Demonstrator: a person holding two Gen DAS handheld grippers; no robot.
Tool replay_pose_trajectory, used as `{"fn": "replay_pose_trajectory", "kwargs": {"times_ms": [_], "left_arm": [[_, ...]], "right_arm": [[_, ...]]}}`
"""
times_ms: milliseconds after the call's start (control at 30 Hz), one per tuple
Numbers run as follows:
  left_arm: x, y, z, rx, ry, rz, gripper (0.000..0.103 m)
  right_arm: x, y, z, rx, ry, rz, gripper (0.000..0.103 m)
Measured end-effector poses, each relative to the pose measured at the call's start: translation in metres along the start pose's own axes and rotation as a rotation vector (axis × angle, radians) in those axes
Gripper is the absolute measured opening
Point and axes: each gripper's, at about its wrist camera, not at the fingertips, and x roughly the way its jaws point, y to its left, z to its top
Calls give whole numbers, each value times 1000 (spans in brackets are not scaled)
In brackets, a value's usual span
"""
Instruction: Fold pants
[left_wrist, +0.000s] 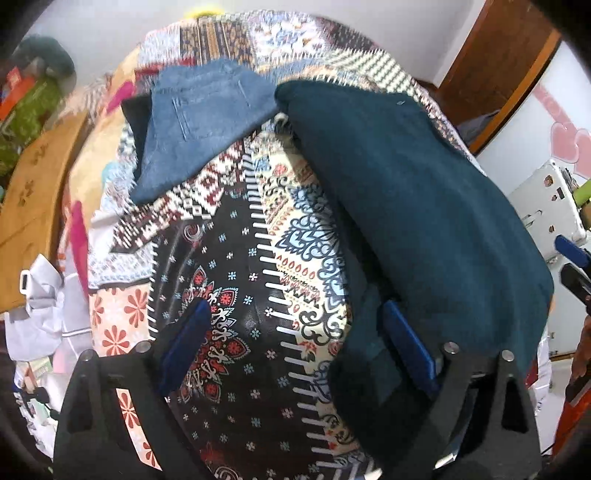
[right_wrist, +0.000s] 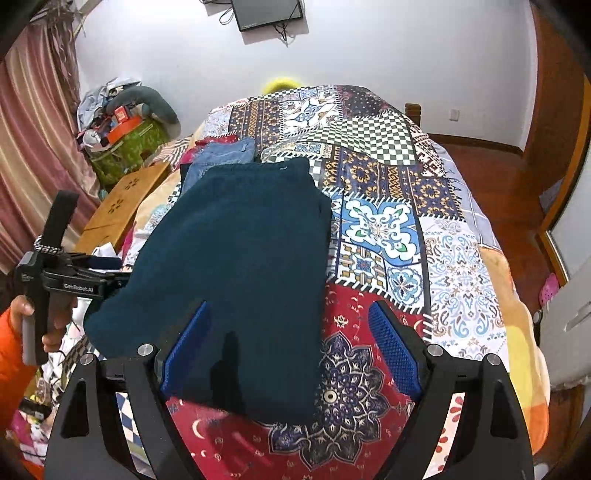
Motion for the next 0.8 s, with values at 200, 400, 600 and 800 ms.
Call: {"fn": "replay_pose_trajectory", "kwargs": {"times_ms": [200,400,600,800], "left_arm": [[-34,0,-15,12,-84,35,88],[-31,-14,-28,66,-86,20,87],[-20,-10,-49,63,-111,86,87],[-22,10,-57,23,-121,156,87]], "right_arm": [[13,2,-8,-24,32,-10,67],[25,-3,-8,-4,46,19,50],[28,-6,-14,18,52,61,34],[25,-16,-20,3,64,14,11]]}}
